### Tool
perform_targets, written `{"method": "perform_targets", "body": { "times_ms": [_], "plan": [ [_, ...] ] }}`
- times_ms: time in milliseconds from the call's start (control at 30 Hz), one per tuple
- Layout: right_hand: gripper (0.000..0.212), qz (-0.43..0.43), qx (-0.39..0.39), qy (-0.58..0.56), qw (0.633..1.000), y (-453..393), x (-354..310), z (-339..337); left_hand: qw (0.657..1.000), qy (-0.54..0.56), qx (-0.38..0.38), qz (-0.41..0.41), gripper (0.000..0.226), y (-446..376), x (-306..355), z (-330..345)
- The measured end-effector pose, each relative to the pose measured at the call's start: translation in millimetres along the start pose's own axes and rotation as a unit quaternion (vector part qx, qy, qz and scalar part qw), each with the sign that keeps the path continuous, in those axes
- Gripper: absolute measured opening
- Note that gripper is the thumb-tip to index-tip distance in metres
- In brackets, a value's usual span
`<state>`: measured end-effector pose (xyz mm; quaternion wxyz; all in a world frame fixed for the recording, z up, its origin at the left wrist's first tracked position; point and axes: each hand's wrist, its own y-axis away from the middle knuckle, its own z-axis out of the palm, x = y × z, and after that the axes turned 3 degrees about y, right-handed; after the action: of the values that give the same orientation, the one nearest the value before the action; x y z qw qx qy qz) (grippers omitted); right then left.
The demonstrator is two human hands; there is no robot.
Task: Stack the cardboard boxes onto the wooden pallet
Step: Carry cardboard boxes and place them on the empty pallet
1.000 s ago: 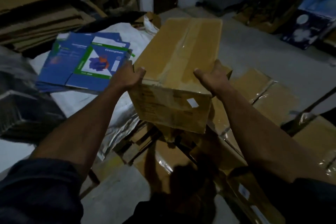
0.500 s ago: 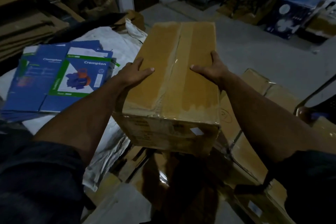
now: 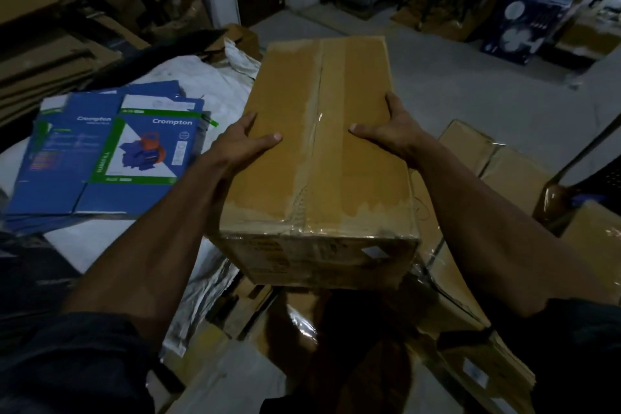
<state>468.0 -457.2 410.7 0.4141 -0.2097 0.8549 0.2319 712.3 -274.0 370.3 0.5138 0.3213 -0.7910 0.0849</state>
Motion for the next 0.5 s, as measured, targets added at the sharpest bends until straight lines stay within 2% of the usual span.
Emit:
{"method": "perform_targets", "body": {
  "times_ms": [133, 500],
  "plan": [
    [0.123, -0.018, -0.011, 0.002, 1.000, 35, 6, 1, 1.000, -0.013, 0.011, -0.023, 0.116, 47, -9, 1],
    [0.125, -0.069, -0.058, 0.002, 0.996, 141, 47, -3, 0.992, 0.034, 0.119, -0.019, 0.096, 210, -12, 44]
  ]
}}
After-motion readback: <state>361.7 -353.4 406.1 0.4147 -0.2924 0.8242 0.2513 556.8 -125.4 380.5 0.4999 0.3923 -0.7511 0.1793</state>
